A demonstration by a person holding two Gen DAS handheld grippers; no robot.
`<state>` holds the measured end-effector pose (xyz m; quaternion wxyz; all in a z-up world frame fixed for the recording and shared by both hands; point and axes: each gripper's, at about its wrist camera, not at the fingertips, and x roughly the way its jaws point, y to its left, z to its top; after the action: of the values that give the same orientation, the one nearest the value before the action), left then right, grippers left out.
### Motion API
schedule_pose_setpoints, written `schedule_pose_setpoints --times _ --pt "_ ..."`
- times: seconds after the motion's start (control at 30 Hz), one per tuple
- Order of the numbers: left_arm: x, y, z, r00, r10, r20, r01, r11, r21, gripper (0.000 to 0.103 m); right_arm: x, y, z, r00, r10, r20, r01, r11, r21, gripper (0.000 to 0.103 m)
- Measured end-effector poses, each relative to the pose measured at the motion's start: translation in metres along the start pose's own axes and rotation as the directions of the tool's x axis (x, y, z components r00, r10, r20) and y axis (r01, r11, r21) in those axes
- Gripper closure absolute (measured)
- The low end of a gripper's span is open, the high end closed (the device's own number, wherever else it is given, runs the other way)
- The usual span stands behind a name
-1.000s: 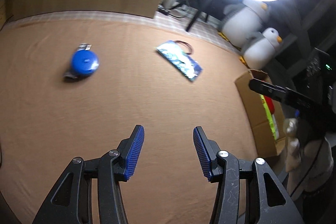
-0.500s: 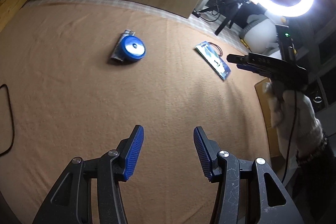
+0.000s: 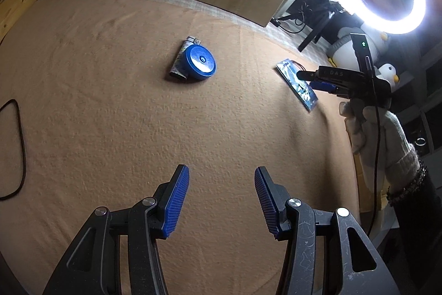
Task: Organize objects
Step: 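Move the right gripper to the blue card package on the floor, then grasp the blue card package with the right gripper and lift it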
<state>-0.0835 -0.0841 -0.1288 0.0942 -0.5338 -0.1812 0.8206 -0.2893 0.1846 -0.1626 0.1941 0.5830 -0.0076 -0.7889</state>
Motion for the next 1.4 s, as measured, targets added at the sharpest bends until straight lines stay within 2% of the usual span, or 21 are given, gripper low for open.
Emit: schedule_pose_setpoints --times 0.2,0.43,0.5,0.67,1.03,1.27,1.4 --pt "-0.001 0.000 -0.001 1.000 -0.004 -0.003 0.004 1.000 -0.002 0.050 0.007 0.017 -0.001 1.000 0.011 -0.029 -0.012 0.999 -0.051 0.049" --pt "-0.004 -0.002 -0.001 1.000 -0.003 -0.006 0.003 1.000 -0.008 0.050 0.014 0.044 -0.004 0.997 -0.068 -0.045 0.060 0.986 -0.158 0.049" --pt "-0.006 -0.002 -0.002 1.000 0.004 -0.004 -0.004 1.000 -0.006 0.050 0.016 0.053 -0.006 0.993 -0.114 -0.045 0.102 0.974 -0.201 0.049" --pt "-0.009 -0.006 -0.003 0.999 0.052 0.009 -0.053 0.998 0.026 0.050 0.018 0.066 -0.014 0.990 -0.130 -0.051 0.113 0.959 -0.259 0.049" --pt "-0.021 -0.024 -0.003 0.983 0.170 0.073 -0.178 0.977 0.117 0.050 0.011 0.076 -0.035 0.988 -0.147 -0.051 0.126 0.948 -0.291 0.050" --pt "-0.017 -0.038 -0.009 0.977 0.199 0.074 -0.209 0.963 0.168 0.050 -0.002 0.079 -0.061 0.989 -0.140 -0.049 0.120 0.947 -0.298 0.050" --pt "-0.015 -0.046 -0.012 0.978 0.198 0.070 -0.208 0.960 0.190 0.043 -0.013 0.074 -0.078 0.991 -0.125 -0.040 0.109 0.955 -0.275 0.051"
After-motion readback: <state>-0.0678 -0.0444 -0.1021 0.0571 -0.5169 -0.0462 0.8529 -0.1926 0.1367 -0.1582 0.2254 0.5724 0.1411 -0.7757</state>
